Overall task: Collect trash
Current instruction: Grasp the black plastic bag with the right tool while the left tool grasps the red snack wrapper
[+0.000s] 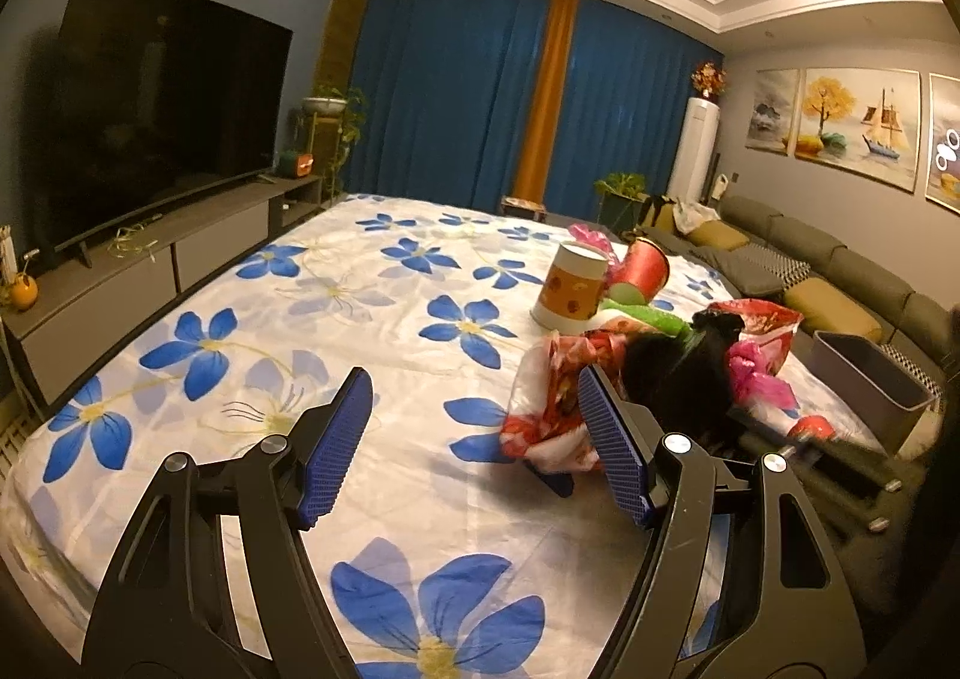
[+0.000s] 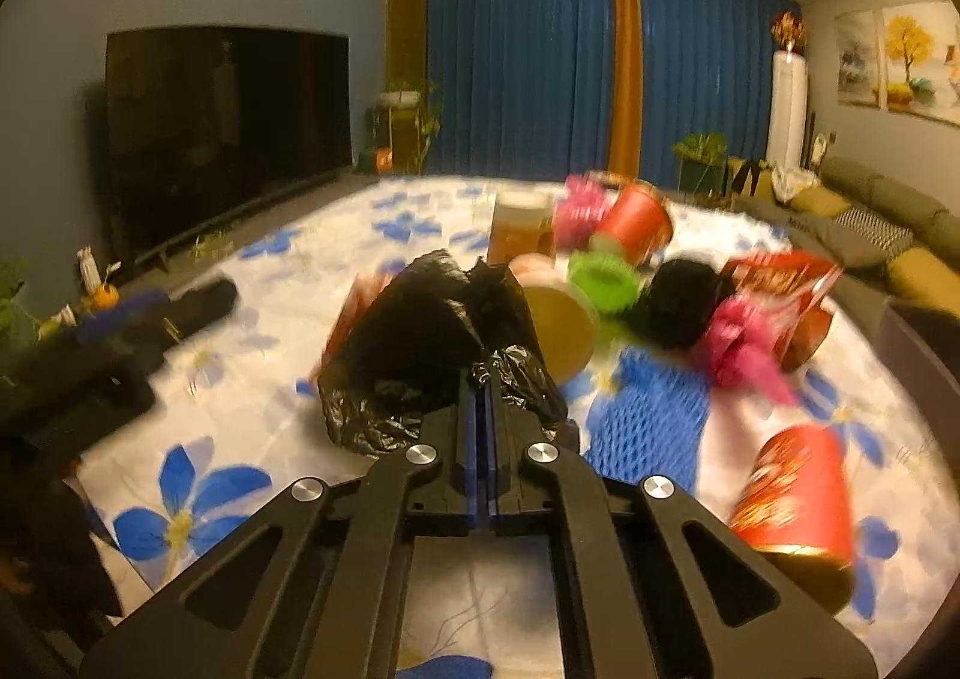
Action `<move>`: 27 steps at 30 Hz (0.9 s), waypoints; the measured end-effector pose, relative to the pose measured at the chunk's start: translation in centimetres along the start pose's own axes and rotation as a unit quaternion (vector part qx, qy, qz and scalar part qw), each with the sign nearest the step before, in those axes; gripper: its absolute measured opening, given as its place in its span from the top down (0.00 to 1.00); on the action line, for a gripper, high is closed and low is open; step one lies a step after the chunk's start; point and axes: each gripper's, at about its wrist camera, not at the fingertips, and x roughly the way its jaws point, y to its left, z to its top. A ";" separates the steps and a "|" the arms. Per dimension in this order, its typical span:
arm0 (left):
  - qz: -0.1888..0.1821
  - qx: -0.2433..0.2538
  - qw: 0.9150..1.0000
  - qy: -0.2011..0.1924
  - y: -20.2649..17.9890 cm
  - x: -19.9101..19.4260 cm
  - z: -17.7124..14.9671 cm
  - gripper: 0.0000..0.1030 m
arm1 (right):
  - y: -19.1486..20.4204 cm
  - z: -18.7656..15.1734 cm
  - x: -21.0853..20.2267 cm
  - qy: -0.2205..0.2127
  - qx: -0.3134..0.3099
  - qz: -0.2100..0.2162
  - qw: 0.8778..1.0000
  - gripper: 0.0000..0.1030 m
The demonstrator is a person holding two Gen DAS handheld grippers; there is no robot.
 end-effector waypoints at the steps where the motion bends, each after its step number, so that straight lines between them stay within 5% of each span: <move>1: -0.001 0.002 1.000 0.003 -0.2 0.3 0.0 0.32 | -0.2 0.3 -0.5 -0.009 0.002 -0.001 1.000 0.97; 13: -0.040 0.026 0.997 0.064 -3.3 6.0 0.8 0.32 | -3.0 2.5 -4.4 -0.064 0.030 -0.019 0.997 0.97; 18: -0.044 0.023 0.992 0.116 -3.5 8.8 0.5 0.41 | -3.8 2.9 -4.9 -0.069 0.036 -0.023 0.997 0.97; 22: -0.059 0.021 0.990 0.125 -3.8 9.3 0.6 0.63 | -4.2 3.0 -5.2 -0.073 0.042 -0.024 0.996 0.97; 27: -0.060 0.009 0.991 0.122 -3.4 9.2 0.7 0.78 | -4.7 2.9 -5.6 -0.074 0.046 -0.027 0.996 0.97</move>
